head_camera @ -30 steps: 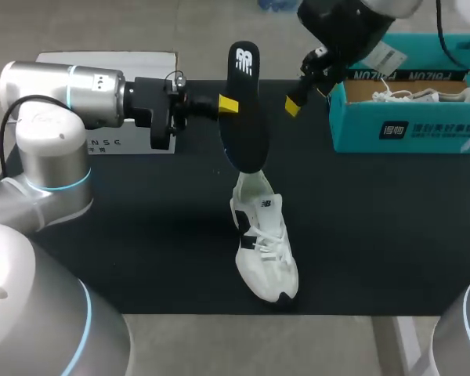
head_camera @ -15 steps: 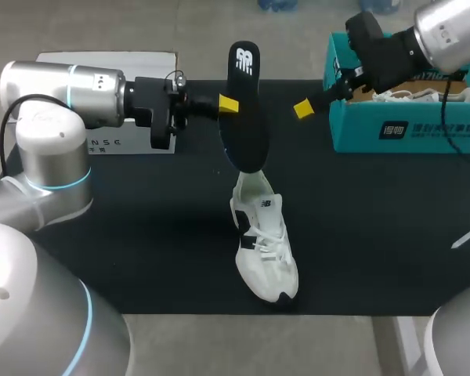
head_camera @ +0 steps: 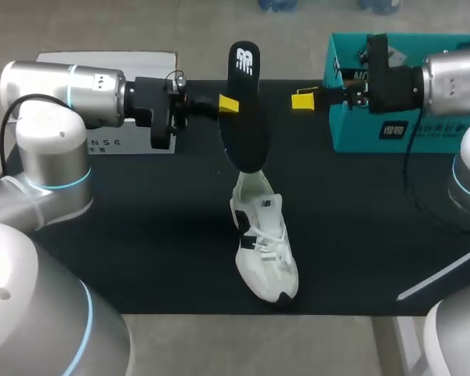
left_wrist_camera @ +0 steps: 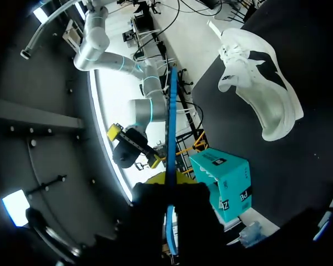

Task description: Take the shoe out of the shoebox, open the shoe tongue, remove and reinsert the insole, then place the shoe into the shoebox

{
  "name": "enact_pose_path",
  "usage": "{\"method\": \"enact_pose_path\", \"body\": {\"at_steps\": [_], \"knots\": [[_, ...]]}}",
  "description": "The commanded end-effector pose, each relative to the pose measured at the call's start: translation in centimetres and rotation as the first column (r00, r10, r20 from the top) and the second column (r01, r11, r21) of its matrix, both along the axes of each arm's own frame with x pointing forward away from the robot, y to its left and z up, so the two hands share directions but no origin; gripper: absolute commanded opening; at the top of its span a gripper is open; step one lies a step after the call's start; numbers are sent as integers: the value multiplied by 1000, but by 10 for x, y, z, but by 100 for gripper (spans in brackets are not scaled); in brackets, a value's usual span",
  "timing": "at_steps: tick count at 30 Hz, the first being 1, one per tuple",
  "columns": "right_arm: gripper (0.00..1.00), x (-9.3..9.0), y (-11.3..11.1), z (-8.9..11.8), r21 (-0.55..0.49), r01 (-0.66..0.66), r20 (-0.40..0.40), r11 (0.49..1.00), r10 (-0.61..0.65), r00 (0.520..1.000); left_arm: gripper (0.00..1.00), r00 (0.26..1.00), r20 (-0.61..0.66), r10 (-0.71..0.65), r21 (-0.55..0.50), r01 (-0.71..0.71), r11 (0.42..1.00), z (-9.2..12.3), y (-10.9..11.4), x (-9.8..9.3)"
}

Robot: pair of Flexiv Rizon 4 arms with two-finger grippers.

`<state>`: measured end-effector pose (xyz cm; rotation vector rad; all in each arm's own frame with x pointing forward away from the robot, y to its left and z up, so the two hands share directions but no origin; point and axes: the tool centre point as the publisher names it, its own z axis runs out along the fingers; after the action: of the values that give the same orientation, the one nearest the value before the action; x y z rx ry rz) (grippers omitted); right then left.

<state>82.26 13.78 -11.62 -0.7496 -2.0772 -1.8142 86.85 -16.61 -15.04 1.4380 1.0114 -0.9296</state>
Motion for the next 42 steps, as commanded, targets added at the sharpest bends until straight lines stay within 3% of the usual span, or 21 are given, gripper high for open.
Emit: {"method": "enact_pose_path", "body": {"at_steps": [1,4,15,21,34,42], "knots": [[100,7,7,-6,160,-54,9,986,53,999,0,1000,2,2,-1,-2,1000,-1,-1,-1],[100,6,6,-6,142,-54,3,988,54,999,0,1000,2,2,-1,-2,1000,-1,-1,-1],[100,13,2,-14,49,-139,-199,989,146,969,0,1000,2,2,-1,-2,1000,-1,-1,-1],[100,19,2,-22,39,-145,-233,989,151,961,0,1000,2,2,-1,-2,1000,-1,-1,-1],[100,44,34,-34,12,-247,-331,969,237,913,0,1000,2,2,-1,-2,1000,-1,-1,-1],[100,46,56,-40,17,-302,-348,953,289,892,0,1000,2,2,-1,-2,1000,-1,-1,-1]]}}
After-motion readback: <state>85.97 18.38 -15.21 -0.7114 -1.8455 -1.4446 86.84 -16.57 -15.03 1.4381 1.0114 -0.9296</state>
